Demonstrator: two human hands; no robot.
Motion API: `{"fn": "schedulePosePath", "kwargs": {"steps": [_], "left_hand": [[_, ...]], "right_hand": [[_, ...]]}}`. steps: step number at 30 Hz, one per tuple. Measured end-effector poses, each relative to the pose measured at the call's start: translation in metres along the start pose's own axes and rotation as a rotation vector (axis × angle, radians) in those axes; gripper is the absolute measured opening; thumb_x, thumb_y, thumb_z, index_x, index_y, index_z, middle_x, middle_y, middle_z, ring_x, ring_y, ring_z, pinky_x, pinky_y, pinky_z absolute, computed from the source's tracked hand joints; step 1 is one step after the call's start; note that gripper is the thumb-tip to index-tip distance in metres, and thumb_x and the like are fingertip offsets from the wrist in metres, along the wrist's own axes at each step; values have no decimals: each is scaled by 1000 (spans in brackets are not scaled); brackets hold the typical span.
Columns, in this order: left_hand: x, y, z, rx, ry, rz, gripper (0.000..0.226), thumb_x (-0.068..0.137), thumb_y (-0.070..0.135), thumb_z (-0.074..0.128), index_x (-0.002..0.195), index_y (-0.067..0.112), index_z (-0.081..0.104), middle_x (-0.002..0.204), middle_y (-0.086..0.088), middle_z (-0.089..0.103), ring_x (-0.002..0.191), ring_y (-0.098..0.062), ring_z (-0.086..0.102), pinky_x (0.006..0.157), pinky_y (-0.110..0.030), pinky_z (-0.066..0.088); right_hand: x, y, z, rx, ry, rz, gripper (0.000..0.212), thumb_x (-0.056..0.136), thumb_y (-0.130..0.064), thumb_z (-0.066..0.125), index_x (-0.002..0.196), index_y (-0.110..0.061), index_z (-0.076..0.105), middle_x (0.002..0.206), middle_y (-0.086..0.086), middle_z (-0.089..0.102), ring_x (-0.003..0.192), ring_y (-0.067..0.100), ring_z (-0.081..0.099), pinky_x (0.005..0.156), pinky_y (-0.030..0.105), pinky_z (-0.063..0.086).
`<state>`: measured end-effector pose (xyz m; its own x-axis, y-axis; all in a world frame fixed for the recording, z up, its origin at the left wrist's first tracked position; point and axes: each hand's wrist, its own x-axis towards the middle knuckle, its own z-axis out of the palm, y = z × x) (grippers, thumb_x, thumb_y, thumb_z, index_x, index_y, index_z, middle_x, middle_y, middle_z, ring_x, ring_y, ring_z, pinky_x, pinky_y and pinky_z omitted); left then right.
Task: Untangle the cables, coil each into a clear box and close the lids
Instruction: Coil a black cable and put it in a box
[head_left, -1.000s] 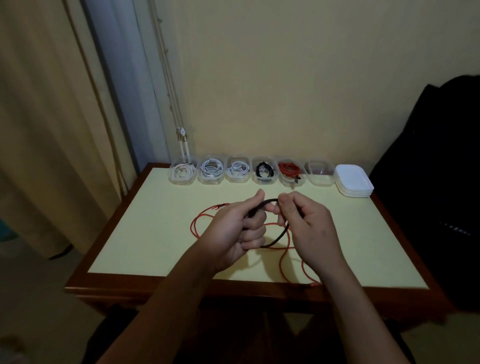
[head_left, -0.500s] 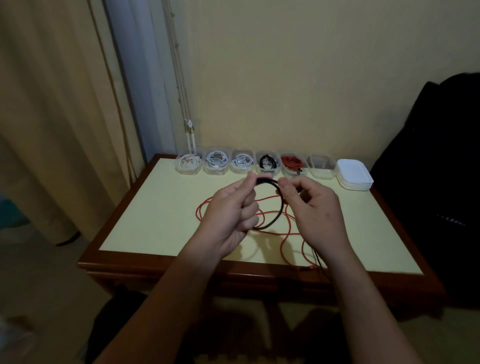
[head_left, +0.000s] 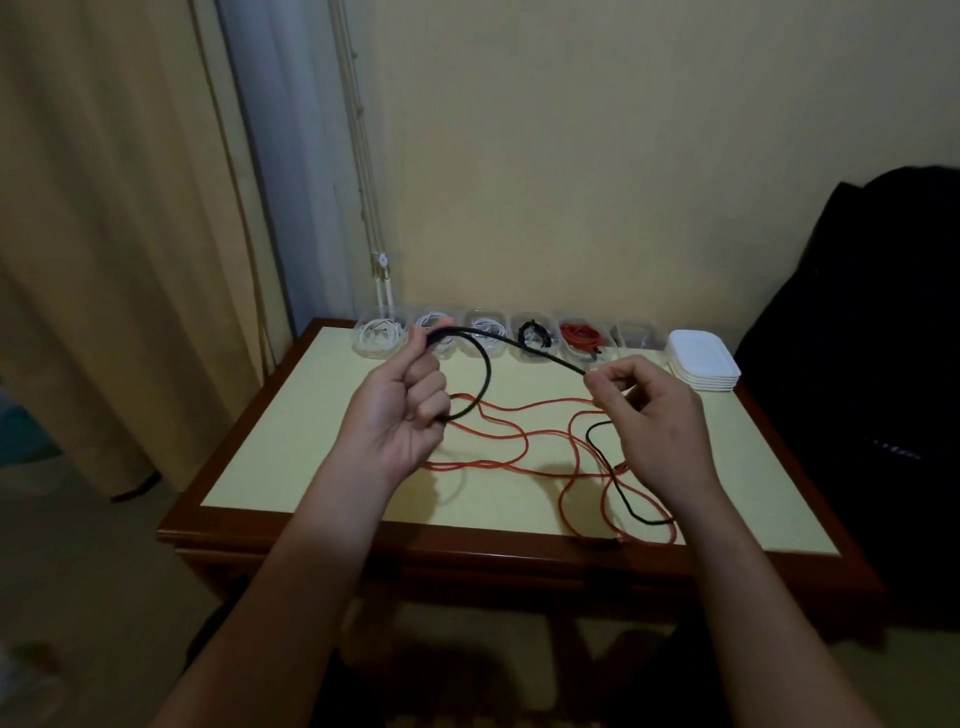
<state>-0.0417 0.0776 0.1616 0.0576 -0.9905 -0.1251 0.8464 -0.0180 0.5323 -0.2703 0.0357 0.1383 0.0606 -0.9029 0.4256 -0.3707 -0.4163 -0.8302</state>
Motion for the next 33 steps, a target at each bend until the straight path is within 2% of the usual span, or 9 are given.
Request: {"fn": "schedulePosePath", "kwargs": {"steps": [7, 9, 11, 14, 18, 20, 24, 28, 33], "left_hand": [[29, 16, -13, -264, 124, 62, 38, 107, 19, 38, 99, 0, 69, 45, 7, 21, 29, -7, 18, 29, -20, 15], [36, 17, -15, -265, 162, 81, 35, 106, 16, 36, 105, -1, 67, 47, 7, 21, 31, -8, 17, 31, -20, 14], [42, 17, -16, -212, 201, 114, 34, 106, 13, 34, 116, 1, 64, 51, 7, 22, 35, -8, 16, 34, -19, 14], [50, 13, -16, -65, 248, 187, 34, 106, 10, 35, 129, 4, 59, 59, 6, 21, 41, -8, 16, 39, -19, 14], [55, 6, -17, 274, 268, 330, 33, 107, 14, 41, 134, 8, 57, 64, 5, 28, 51, -8, 19, 47, -23, 16], [56, 2, -16, 452, 266, 393, 33, 107, 15, 41, 135, 10, 57, 65, 4, 35, 51, -8, 23, 46, -22, 21], [55, -10, -15, 732, 217, 474, 34, 107, 18, 41, 136, 16, 58, 66, 5, 45, 53, -8, 31, 49, -23, 27], [51, -25, -16, 959, 87, 500, 32, 107, 15, 43, 133, 26, 57, 68, 4, 58, 54, -9, 44, 50, -24, 38], [52, -35, -22, 1177, -74, 443, 38, 107, 11, 42, 142, 15, 54, 76, -7, 67, 65, -21, 63, 67, -36, 56]], "right_hand": [[13, 30, 10, -95, 38, 46, 11, 92, -23, 72, 84, -28, 69, 83, -13, 68, 69, -1, 58, 57, 8, 40], [14, 39, 14, -147, 34, 39, 10, 93, -22, 72, 84, -26, 69, 83, -13, 69, 69, -1, 59, 59, 9, 40], [15, 48, 19, -254, -3, -8, 10, 94, -22, 70, 84, -23, 69, 82, -12, 69, 73, 3, 62, 66, 20, 46], [15, 54, 29, -471, -118, -117, 11, 95, -24, 67, 84, -25, 66, 82, -11, 67, 79, 14, 62, 69, 35, 49], [11, 46, 43, -647, -283, -252, 17, 99, -34, 59, 88, -23, 65, 84, -8, 66, 80, 20, 58, 66, 37, 46], [10, 41, 48, -682, -330, -303, 23, 101, -38, 55, 89, -20, 65, 83, -5, 65, 80, 22, 57, 63, 35, 37], [8, 30, 56, -666, -440, -284, 27, 104, -42, 48, 94, -21, 62, 90, -5, 64, 88, 21, 55, 67, 33, 29], [5, 25, 63, -621, -470, -264, 31, 104, -46, 45, 93, -21, 60, 92, -6, 64, 90, 19, 56, 68, 36, 38], [8, 22, 60, -347, -479, -175, 27, 100, -40, 59, 76, -27, 56, 66, -13, 56, 67, 10, 51, 63, 37, 41]]}}
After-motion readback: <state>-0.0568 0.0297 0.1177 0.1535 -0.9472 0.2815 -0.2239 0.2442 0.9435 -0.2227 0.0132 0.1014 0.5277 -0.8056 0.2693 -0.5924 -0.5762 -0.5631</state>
